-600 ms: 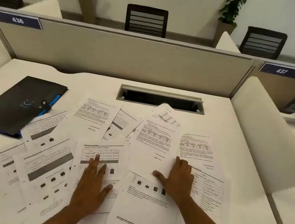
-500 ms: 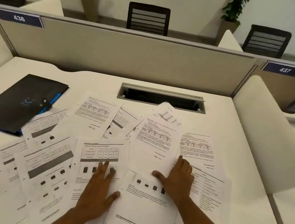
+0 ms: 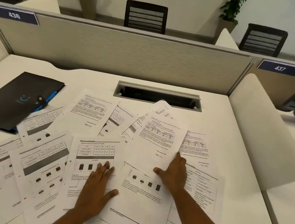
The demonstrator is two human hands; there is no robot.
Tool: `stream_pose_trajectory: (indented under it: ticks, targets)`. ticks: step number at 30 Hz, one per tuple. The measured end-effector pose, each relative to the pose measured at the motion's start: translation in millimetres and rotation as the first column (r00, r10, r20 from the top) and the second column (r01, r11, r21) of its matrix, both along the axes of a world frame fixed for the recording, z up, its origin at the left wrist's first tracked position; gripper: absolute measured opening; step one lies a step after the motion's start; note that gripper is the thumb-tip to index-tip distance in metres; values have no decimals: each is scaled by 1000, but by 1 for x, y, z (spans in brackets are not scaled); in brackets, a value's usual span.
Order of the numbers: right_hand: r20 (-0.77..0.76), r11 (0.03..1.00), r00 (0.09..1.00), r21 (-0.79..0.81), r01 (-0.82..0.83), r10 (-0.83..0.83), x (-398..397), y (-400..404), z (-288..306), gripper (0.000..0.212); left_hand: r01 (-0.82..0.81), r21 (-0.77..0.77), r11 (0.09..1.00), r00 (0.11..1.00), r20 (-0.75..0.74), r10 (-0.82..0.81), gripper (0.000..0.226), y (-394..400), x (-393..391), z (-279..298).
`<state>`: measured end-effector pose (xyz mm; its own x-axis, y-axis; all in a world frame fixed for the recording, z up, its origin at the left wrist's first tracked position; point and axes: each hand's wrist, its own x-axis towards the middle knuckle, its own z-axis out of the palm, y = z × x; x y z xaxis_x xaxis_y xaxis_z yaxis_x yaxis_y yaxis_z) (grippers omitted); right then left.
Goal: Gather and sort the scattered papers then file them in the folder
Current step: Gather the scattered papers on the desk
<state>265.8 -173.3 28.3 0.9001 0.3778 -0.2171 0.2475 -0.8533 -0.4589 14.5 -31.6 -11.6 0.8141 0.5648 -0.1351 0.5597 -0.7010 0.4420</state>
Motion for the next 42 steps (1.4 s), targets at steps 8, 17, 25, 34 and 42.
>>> stream_pose_trajectory:
  ticks: [8, 17, 25, 34, 42]
  targets:
    - [-341, 846, 891, 337, 414, -301, 23, -15, 25, 35, -40, 45, 998, 999, -16, 40, 67, -2, 2, 5]
    - [-385, 878, 884, 281, 387, -266, -30, -96, 6, 17, -210, 128, 969, 977, -4, 212, 56, -15, 20, 17]
    - [-237, 968, 966, 196, 153, -105, -54, -94, 1, 18, -281, 137, 950, 955, 132, 264, 33, -12, 40, 27]
    - [-162, 990, 986, 130, 61, -40, -64, -74, -4, 53, -347, -255, 903, 934, -12, 356, 62, -6, 67, 37]
    - [-195, 977, 968, 175, -123, 156, -41, -50, 6, 47, -440, -520, 732, 872, -54, 486, 51, 17, 70, 36]
